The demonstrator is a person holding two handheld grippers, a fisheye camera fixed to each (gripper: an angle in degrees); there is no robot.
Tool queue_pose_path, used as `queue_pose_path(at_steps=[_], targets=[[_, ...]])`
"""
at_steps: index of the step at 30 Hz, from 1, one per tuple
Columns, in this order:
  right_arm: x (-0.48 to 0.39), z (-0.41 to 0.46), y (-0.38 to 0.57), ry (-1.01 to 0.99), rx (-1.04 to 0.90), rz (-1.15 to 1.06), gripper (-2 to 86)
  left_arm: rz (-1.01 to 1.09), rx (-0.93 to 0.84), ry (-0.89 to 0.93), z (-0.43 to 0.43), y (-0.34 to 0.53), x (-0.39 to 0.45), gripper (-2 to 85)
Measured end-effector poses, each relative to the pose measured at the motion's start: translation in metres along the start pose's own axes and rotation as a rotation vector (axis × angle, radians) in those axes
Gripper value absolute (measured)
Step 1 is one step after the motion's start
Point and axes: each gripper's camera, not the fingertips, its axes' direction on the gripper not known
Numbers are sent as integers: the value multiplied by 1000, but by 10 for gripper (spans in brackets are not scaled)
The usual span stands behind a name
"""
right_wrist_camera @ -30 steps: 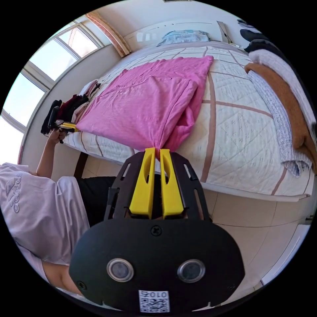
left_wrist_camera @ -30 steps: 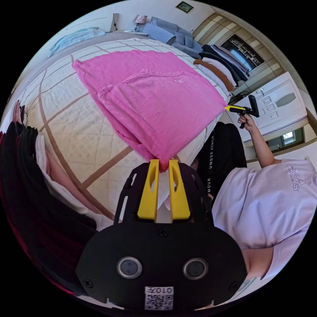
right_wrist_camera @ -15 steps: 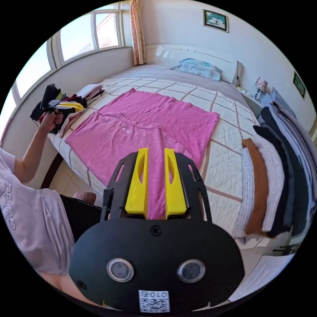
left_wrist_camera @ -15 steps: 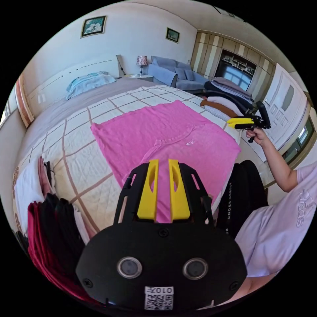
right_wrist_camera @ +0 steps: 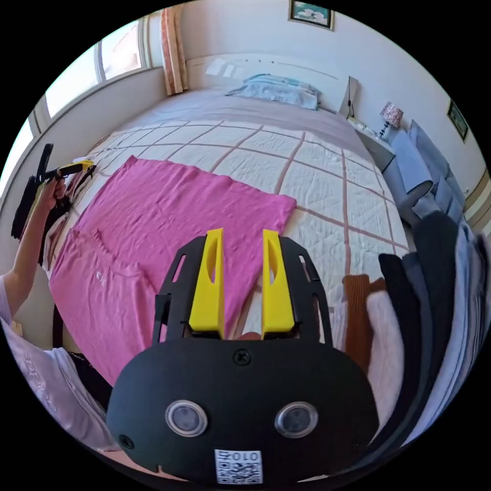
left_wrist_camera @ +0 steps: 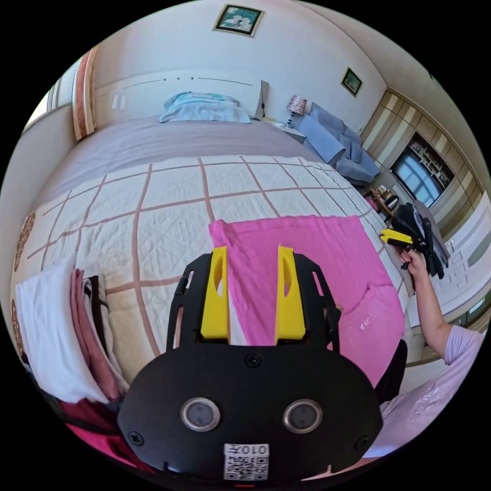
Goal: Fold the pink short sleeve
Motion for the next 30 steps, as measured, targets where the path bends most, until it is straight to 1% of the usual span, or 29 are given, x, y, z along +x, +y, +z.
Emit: queue_pose_path(at_steps=[2, 4, 7, 9, 10, 12, 13, 14, 15, 16, 17, 19, 20, 21, 22, 23, 24, 25, 26, 28, 30], targets=[[19, 17, -21, 33, 1, 39, 114, -70, -11, -49, 20, -17, -18, 133], [44, 38, -35, -18, -10, 98, 127, -126, -39, -67, 37, -28, -33, 137], [70, 61, -36, -96, -50, 179, 136, -176, -86, 23, 64, -37, -49, 137], [80, 74, -33, -133, -61, 217, 131, -178, -102, 123, 81, -38, -52, 128], [83, 83, -32, -128, -79, 229, 124, -180, -102, 118, 84, -37, -52, 124], [83, 83, -30, -91, -46, 227, 105, -155, -87, -5, 84, -31, -44, 95], [83, 80, -31, -88, -39, 217, 87, -133, -85, -19, 83, -30, -41, 82], [83, 78, -31, -104, -30, 204, 77, -72, -70, 65, 82, -27, -38, 57], [81, 74, -30, -164, -8, 176, 62, -36, -38, 196, 80, -23, -37, 45], [80, 71, -29, -230, -12, 162, 55, -21, -22, 238, 77, -20, -37, 39], [79, 70, -29, -247, -25, 156, 54, -2, 6, 248, 69, -14, -35, 30], [68, 47, -22, -185, -17, 120, 51, 15, 54, 218, 50, -2, -32, 20], [64, 37, -19, -174, 0, 100, 50, 45, 109, 249, 33, 6, -30, 16], [54, 14, -11, -162, 43, 54, 49, 80, 176, 276, 11, 15, -25, 12], [43, -14, -1, -150, 86, -7, 48, 99, 205, 293, -1, 19, -22, 11], [36, -30, 6, -141, 110, -45, 48, 153, 258, 340, -27, 29, -13, 9], [21, -66, 26, -114, 172, -128, 47, 242, 296, 394, -56, 43, 5, 8], [6, -102, 54, -91, 236, -206, 46, 294, 307, 414, -71, 52, 17, 7], [-1, -118, 70, -86, 260, -244, 46, 399, 308, 431, -101, 77, 46, 7], [-25, -168, 146, -102, 316, -398, 45, 544, 278, 419, -134, 124, 90, 6], [-34, -179, 206, -161, 326, -453, 45, 708, 169, 324, -147, 197, 138, 5]])
